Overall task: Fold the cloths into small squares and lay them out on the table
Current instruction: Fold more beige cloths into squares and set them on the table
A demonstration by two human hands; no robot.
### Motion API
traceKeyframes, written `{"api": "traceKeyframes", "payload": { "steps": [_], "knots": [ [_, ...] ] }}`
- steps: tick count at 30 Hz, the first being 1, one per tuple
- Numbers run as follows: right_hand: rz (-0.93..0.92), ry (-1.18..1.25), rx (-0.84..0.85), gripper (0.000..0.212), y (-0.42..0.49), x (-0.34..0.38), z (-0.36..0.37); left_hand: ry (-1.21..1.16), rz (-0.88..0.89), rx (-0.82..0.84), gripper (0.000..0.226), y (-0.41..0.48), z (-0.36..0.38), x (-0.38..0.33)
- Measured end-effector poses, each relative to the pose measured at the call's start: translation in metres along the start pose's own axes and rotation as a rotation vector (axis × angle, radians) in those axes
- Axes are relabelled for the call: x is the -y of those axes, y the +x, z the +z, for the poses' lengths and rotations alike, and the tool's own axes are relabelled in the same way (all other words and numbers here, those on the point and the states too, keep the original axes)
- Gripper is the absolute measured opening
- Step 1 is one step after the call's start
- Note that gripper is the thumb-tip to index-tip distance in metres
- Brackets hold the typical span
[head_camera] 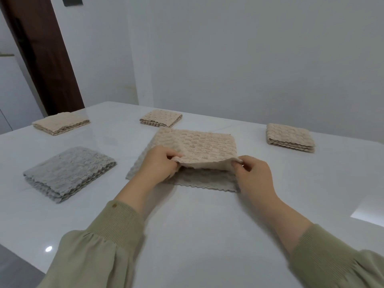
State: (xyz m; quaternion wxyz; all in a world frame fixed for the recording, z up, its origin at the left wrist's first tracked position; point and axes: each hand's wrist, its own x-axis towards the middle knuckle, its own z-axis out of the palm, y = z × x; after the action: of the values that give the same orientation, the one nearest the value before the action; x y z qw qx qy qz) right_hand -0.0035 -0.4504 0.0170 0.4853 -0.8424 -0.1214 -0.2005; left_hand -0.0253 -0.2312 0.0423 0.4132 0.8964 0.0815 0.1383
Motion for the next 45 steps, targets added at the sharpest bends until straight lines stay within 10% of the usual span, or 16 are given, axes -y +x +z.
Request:
{"api": "traceKeyframes", "payload": {
  "steps": [5, 12, 17, 26, 29, 35, 41, 45],
  "knots": [
    [0.053, 0.378, 0.014, 0.027, 0.012, 0.030, -0.017, -0.724, -0.022, 0.294, 0.035, -0.007, -0.001, -0.015],
    [-0.015, 0.211, 0.505, 0.061, -0.009, 0.029, 0.003, -0.919, 0.031, 0.477, 0.038, -0.012, 0.015, -0.020],
    [0.009, 0.121, 0.257, 0.013, -0.008, 0.018, 0.016, -0.865, 0.021, 0.428, 0.035, -0.015, 0.028, -0.024],
    [0.204, 0.547, -0.108, 0.029, 0.023, 0.035, -0.026, -0.567, -0.029, -0.063, 0.039, -0.001, 0.032, -0.010],
    [-0.046, 0.516, -0.260, 0.023, 0.026, 0.054, -0.046, -0.519, -0.040, -0.081, 0.039, 0.001, 0.033, -0.005],
    [-0.040, -0.331, 0.535, 0.067, 0.035, 0.048, -0.061, -0.513, -0.084, -0.075, 0.036, 0.003, 0.035, -0.002],
    [0.030, -0.545, 0.718, 0.088, 0.021, 0.011, -0.028, -0.283, -0.012, 0.066, 0.023, 0.003, 0.042, 0.000],
    [0.069, -0.549, 0.510, 0.091, 0.015, -0.017, -0.011, 0.074, 0.212, 0.269, 0.042, 0.002, 0.050, 0.006]
  ]
}}
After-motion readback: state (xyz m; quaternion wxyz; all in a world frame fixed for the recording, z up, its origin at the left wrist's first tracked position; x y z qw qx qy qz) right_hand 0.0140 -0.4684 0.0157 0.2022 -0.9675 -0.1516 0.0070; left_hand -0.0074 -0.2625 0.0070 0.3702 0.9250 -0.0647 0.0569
